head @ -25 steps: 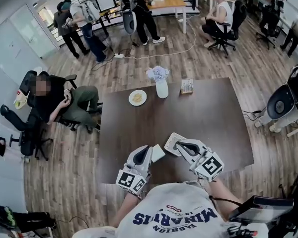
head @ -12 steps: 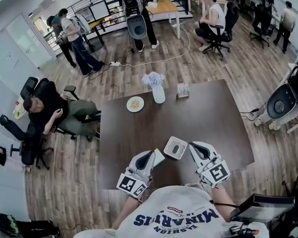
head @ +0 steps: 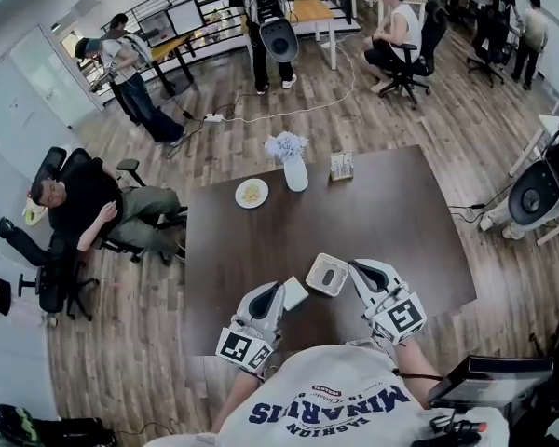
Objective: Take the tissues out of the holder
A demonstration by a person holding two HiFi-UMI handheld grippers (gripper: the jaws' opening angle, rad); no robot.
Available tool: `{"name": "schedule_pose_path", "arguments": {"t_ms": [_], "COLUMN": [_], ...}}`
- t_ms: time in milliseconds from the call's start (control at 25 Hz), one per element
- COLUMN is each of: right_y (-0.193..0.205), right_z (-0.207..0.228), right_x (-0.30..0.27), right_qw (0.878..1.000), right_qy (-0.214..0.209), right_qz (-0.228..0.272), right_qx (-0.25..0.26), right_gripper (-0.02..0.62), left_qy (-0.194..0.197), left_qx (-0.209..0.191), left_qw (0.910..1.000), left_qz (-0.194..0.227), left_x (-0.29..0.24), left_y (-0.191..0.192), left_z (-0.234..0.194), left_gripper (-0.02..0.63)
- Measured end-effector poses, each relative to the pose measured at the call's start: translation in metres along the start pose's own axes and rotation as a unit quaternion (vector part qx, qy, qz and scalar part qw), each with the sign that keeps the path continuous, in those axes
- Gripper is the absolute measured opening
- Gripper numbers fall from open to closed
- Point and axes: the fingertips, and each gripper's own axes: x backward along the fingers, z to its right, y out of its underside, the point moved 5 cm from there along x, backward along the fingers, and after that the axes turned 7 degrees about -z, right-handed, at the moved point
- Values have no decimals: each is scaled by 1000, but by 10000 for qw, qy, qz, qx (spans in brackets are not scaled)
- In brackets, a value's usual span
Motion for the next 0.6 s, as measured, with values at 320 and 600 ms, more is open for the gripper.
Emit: {"name": "schedule_pose_path", "arguments": {"t_ms": [320,600], "right_y": [-8,-5], "right_z": [7,6], "right_x": [-8,-7], "right_qw": [9999,9998], "right_qy": [-4,-74], "right_qz": [-100,-207], "right_qx": [4,-30], "right_gripper": [6,6], "left_qy": [-293,-406], "left_qx": [24,22], "left_qw": [9996,9992], "left_qz": [-32,-47], "left_x": [10,11], "left_y": [3,4], "left_z": [-7,-7], "left_gripper": [5,5]}}
